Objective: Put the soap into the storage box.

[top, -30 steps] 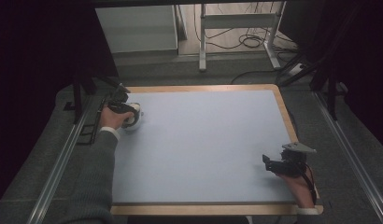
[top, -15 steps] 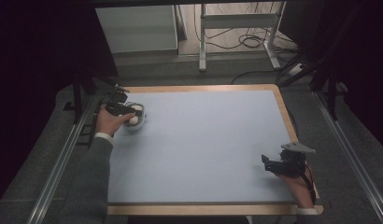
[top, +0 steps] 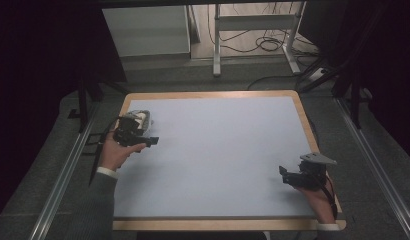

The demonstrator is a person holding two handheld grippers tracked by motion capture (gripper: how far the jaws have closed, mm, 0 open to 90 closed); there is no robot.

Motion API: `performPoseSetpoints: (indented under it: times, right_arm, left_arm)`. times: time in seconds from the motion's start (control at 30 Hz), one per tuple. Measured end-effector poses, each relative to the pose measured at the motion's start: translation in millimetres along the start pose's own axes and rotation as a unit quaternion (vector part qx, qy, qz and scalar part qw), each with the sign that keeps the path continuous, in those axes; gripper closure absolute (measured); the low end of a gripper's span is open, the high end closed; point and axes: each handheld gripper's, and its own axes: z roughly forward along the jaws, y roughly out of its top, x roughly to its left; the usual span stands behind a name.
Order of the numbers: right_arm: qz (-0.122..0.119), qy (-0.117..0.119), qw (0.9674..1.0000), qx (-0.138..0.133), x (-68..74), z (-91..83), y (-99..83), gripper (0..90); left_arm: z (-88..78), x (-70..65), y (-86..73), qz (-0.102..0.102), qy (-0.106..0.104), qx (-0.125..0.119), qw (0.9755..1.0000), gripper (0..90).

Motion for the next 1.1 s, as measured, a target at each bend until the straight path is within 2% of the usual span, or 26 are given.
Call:
performPoseSetpoints:
  times: [0.07,0.23,0.43,0.6,0.77,1.1]
  right_arm:
    - [-0.001,0.0,1.0,0.0,0.5,0.0,0.1,5.7]
    - [-0.002,-0.001,1.0,0.0,0.4,0.0,0.0,5.7]
    - [-0.004,0.001,1.0,0.003,2.0,0.5,0.1,5.7]
    - [-0.004,0.002,1.0,0.003,2.3,1.5,-0.1,5.7]
    - [-0.006,0.002,1.0,0.004,3.8,1.8,0.3,5.7]
    - [-0.009,0.005,0.9999,-0.003,5.1,1.0,1.3,5.7]
  left_arm:
    - [-3.1,-7.1,-11.0,0.01,-0.004,-0.019,0.9998,25.2]
    - [-6.1,-16.7,-34.1,0.006,-0.012,-0.025,0.9996,24.8]
    - [-4.6,-21.3,-60.8,-0.007,-0.024,-0.024,0.9994,24.0]
    - [-1.5,-27.9,-80.4,-0.008,-0.028,-0.019,0.9994,23.8]
    - [4.0,-32.6,-86.5,-0.003,-0.034,-0.01,0.9994,23.4]
    - [2.3,-31.3,-85.9,-0.009,-0.035,-0.013,0.9993,22.6]
